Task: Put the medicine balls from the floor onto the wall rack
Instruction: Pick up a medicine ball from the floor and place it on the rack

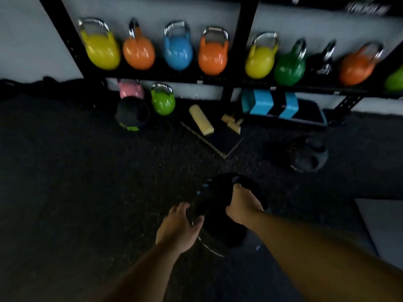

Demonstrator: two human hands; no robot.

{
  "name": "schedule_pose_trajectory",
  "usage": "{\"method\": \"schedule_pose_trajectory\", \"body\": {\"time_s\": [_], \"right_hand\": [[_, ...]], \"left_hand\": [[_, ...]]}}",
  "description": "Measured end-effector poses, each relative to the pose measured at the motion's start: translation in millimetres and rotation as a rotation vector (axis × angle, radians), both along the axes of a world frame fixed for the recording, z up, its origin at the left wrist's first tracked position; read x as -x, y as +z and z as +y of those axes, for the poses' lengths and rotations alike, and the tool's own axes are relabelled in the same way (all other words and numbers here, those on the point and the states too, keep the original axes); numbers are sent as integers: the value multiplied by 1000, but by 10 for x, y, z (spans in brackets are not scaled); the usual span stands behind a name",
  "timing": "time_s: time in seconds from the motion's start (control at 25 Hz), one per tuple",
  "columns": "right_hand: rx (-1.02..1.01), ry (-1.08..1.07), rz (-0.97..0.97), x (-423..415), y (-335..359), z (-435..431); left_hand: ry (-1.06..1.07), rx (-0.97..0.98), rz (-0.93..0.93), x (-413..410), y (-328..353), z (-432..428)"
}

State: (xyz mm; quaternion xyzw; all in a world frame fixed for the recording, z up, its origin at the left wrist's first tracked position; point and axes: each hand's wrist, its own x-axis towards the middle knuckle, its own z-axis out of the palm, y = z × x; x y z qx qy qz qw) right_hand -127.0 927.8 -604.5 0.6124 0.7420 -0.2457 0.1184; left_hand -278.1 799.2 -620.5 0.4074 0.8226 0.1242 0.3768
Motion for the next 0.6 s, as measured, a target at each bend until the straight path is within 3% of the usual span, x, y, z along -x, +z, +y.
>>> {"method": "schedule_pose_trajectory", "body": {"time_s": [0.16, 0.24, 0.32, 0.4, 0.6], "right_hand": [[-114, 167, 70, 278, 1791, 347], [-211, 274, 128, 383, 2849, 422], [-324, 425, 135, 452, 3872, 416], [-437, 555, 94, 492, 4805, 363], [-793, 656, 140, 544, 6574, 272]], "left_hand": [[441, -4, -369, -49, 1220, 129], [711, -48, -675, -48, 1929, 199], [935, -212, -1061, -111, 2591, 307], [962, -427, -1246, -226, 3379, 461], [776, -887, -1271, -123, 5116, 750]]}}
